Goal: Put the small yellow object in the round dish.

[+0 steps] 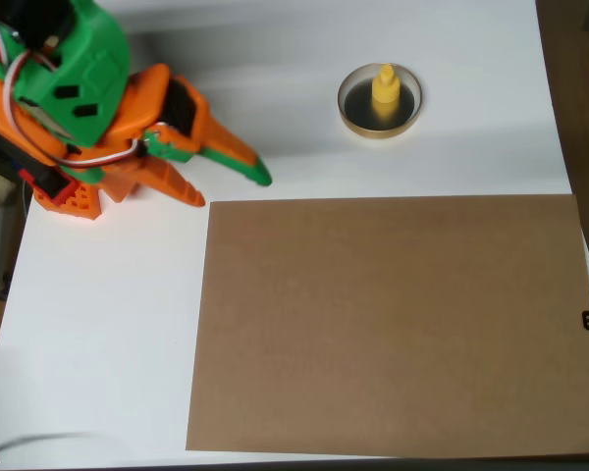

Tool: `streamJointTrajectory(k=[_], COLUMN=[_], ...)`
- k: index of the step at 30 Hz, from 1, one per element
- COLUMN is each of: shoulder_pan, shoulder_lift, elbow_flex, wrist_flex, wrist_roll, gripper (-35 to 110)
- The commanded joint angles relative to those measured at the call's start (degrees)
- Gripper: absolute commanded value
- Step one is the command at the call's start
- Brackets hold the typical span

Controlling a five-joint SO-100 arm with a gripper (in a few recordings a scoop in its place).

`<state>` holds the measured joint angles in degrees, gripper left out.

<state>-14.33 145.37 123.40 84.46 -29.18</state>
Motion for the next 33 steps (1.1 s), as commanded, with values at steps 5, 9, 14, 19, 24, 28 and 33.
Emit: streamJointTrajectory(k=[5, 9, 14, 19, 24, 28, 33], shoulder_pan=[9.7, 14.2, 19.6, 22.8, 24.4, 25.8, 27.2], shoulder_lift=[6.3, 8.0, 11.1, 14.8, 23.1, 30.3, 33.5], elbow_flex=[3.5, 7.9, 15.2, 21.4, 28.9, 34.3, 37.1], wrist_flex=[-8.0, -14.5, -23.0, -26.6, -28.1, -27.3, -26.7], wrist_roll=[6.5, 10.3, 16.8, 21.1, 22.0, 23.1, 23.8], gripper=[27, 28, 30, 31, 31, 32, 33])
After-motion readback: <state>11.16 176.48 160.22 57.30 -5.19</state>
